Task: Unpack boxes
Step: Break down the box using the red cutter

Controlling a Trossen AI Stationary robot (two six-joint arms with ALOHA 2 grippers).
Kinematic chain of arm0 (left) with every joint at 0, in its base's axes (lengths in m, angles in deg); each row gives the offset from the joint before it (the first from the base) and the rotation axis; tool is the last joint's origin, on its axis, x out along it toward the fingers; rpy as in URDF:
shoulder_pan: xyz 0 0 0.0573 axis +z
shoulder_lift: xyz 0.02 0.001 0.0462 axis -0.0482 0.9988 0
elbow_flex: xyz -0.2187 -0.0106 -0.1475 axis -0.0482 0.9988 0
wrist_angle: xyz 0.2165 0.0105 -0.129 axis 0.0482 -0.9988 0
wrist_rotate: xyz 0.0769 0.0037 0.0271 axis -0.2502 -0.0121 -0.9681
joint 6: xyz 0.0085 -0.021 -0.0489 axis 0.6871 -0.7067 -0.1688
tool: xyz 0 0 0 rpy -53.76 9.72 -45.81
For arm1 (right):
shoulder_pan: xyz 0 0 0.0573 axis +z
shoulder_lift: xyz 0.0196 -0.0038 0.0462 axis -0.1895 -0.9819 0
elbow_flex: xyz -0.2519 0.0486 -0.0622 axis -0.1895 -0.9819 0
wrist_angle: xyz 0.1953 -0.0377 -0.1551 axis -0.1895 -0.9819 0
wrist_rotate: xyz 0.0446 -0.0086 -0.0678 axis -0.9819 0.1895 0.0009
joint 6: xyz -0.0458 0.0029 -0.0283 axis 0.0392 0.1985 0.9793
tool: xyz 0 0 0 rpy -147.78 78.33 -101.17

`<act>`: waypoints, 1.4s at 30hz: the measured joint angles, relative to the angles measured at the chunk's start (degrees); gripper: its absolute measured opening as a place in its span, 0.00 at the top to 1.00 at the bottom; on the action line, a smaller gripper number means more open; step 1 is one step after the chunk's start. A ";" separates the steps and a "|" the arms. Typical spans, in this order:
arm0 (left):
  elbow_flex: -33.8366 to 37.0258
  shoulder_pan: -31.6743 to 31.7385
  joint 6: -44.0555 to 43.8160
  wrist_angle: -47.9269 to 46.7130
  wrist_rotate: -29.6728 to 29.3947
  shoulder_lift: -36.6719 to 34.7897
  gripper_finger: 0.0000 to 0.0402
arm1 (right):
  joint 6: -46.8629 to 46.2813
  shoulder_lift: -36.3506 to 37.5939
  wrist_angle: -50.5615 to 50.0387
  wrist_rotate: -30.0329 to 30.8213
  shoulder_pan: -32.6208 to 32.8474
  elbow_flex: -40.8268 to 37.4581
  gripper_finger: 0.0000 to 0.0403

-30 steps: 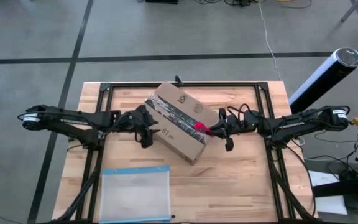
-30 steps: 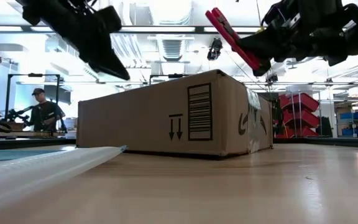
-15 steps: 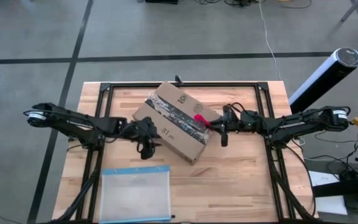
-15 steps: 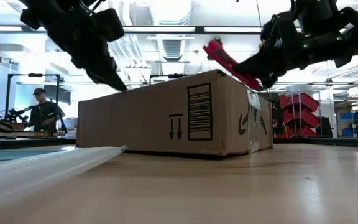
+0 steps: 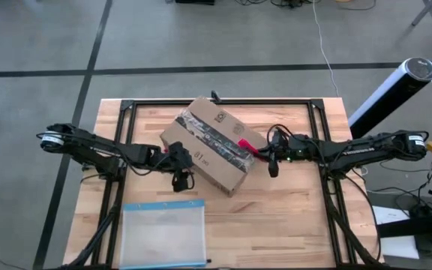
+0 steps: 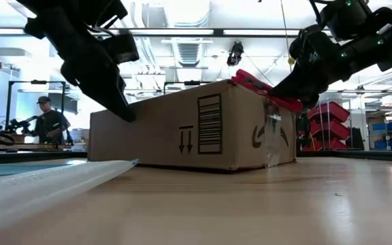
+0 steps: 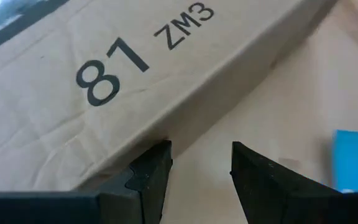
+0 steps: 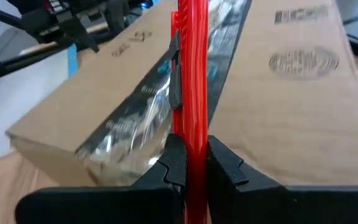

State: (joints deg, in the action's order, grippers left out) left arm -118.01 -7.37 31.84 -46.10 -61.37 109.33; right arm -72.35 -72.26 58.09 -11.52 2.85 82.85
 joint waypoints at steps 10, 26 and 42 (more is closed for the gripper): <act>0.00 -0.13 -0.95 -1.30 -8.88 -0.26 0.61 | -1.12 -3.04 2.43 -0.24 3.19 0.05 0.97; -0.11 -0.58 -11.31 -12.38 -14.91 -2.23 0.61 | 5.90 -11.61 12.87 -5.45 8.29 8.32 0.97; -0.09 -3.28 -7.33 -8.01 -14.29 -8.06 0.61 | 13.41 -26.56 32.27 -7.74 7.35 11.24 0.97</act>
State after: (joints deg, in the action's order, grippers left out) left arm -118.10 -10.65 24.51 -54.10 -75.67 101.27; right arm -58.94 -98.82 90.36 -19.27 10.20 94.09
